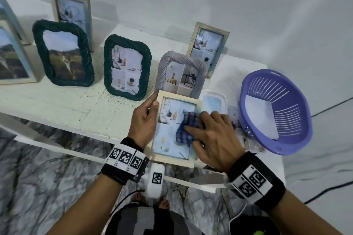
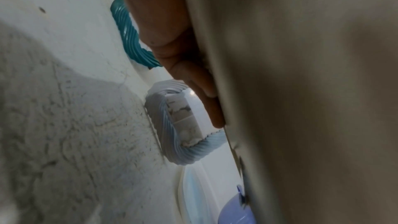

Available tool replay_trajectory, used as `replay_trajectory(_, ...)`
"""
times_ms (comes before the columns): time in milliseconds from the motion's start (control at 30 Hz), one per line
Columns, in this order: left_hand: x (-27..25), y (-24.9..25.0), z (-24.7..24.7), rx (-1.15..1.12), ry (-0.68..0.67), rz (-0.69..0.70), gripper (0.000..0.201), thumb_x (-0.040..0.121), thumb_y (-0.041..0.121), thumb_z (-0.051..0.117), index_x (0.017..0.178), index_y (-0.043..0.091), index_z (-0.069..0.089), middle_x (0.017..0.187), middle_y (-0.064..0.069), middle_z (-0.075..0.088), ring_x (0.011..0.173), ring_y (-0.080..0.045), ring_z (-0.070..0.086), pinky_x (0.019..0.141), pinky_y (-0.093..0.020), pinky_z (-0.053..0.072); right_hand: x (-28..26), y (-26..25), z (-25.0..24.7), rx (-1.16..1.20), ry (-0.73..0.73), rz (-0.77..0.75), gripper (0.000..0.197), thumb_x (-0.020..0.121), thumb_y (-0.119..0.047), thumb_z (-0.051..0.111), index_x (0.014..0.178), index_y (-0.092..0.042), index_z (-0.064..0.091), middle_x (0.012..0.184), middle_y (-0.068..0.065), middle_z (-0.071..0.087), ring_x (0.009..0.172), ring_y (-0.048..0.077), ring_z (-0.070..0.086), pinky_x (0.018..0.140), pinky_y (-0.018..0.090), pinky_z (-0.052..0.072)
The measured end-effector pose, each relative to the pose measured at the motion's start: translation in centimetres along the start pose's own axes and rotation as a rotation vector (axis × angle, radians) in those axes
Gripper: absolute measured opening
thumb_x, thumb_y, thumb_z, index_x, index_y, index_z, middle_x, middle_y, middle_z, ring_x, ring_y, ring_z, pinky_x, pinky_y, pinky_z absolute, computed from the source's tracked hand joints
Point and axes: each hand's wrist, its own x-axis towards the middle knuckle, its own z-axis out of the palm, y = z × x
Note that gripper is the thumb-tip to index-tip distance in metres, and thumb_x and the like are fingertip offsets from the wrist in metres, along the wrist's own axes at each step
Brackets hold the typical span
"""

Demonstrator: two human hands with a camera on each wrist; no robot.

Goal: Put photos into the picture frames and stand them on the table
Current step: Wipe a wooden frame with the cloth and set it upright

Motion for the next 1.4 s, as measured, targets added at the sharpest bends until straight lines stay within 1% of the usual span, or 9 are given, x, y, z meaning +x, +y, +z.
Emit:
replay_trajectory(133,-0.2,-0.1,-0.3,-0.002,-0.005,0.034,0.04,0.104,0.015,0.042,0.143,0.012,0.046,0.137,0.0,0.057,0.125,-0.004,0.053,0.109,-0.027,0.041,-2.4,-1.1,0.9,0.074,-0.08,-0.184,0.031,0.077,-0.033,0.051,0.1,-0.032,0.071,0.086,0.0,0.042,0.078,0.022,0.04,0.068,0.036,0.033)
replay_trajectory(400,-1.0,0.1,0.3,-0.007,-0.035,0.062,0.038,0.104,0.014,0.041,0.142,0.013,0.046,0.134,0.012,0.055,0.121,0.01,0.05,0.104,-0.013,0.039,1.6,0.4,0.0,-0.072,0.091,0.174,0.029,0.076,-0.032,0.05,0.093,-0.021,0.07,0.087,0.006,0.049,0.075,0.028,0.045,0.067,0.039,0.034)
replay_trajectory(567,-1.0,-0.5,-0.4,-0.004,0.012,0.045,0.038,0.103,0.014,0.042,0.141,0.015,0.048,0.129,0.003,0.061,0.112,-0.001,0.059,0.101,-0.024,0.045,-1.5,-2.5,1.2,0.162,-0.042,-0.14,0.034,0.076,-0.03,0.052,0.103,-0.027,0.072,0.086,-0.002,0.04,0.081,0.021,0.043,0.069,0.033,0.029)
replay_trajectory(700,-1.7,-1.0,-0.2,-0.003,0.013,0.019,0.04,0.104,0.016,0.042,0.143,0.016,0.045,0.106,0.022,0.061,0.082,-0.002,0.051,0.077,-0.008,0.041,-2.5,-1.6,1.5,0.134,-0.06,-0.205,0.032,0.075,-0.032,0.052,0.098,-0.03,0.073,0.085,-0.001,0.045,0.079,0.022,0.043,0.067,0.033,0.034)
replay_trajectory(800,-1.5,-1.2,-0.3,-0.013,0.073,0.009,0.039,0.104,0.016,0.042,0.143,0.019,0.044,0.102,0.019,0.061,0.076,0.003,0.047,0.073,-0.011,0.043,-2.0,0.4,0.7,0.232,0.067,-0.085,0.035,0.075,-0.027,0.051,0.102,-0.025,0.074,0.081,0.001,0.046,0.071,0.023,0.047,0.061,0.038,0.043)
replay_trajectory(900,-1.3,-1.4,-0.6,-0.019,0.09,0.004,0.04,0.104,0.015,0.041,0.144,0.014,0.045,0.127,0.005,0.061,0.108,-0.003,0.06,0.097,-0.018,0.046,-0.9,2.9,0.0,0.466,0.257,0.148,0.046,0.077,-0.028,0.046,0.111,-0.011,0.071,0.083,0.001,0.047,0.072,0.021,0.051,0.065,0.033,0.046)
replay_trajectory(1033,-1.6,-2.0,-0.7,-0.035,0.086,0.01,0.041,0.105,0.018,0.041,0.145,0.021,0.044,0.106,0.001,0.058,0.093,-0.014,0.049,0.087,-0.028,0.044,1.5,6.0,-0.2,0.44,0.383,0.474,0.044,0.082,-0.025,0.053,0.123,-0.01,0.062,0.093,0.006,0.052,0.083,0.024,0.052,0.07,0.024,0.031)
replay_trajectory(1233,-1.4,-1.2,-0.7,-0.05,0.082,-0.005,0.039,0.104,0.015,0.041,0.143,0.018,0.045,0.136,0.004,0.057,0.125,-0.004,0.053,0.107,-0.02,0.04,5.7,7.3,1.0,0.411,0.382,0.664,0.031,0.086,-0.01,0.058,0.113,-0.003,0.045,0.113,0.017,0.051,0.097,0.034,0.051,0.073,0.032,0.035)
replay_trajectory(1400,-1.1,-0.7,-0.4,-0.056,0.1,-0.011,0.04,0.104,0.019,0.041,0.143,0.022,0.044,0.122,0.006,0.058,0.108,0.001,0.058,0.097,-0.016,0.043,7.8,8.1,5.4,0.258,0.068,0.664,0.029,0.094,-0.024,0.054,0.113,-0.003,0.047,0.123,0.025,0.048,0.103,0.042,0.053,0.082,0.043,0.043)
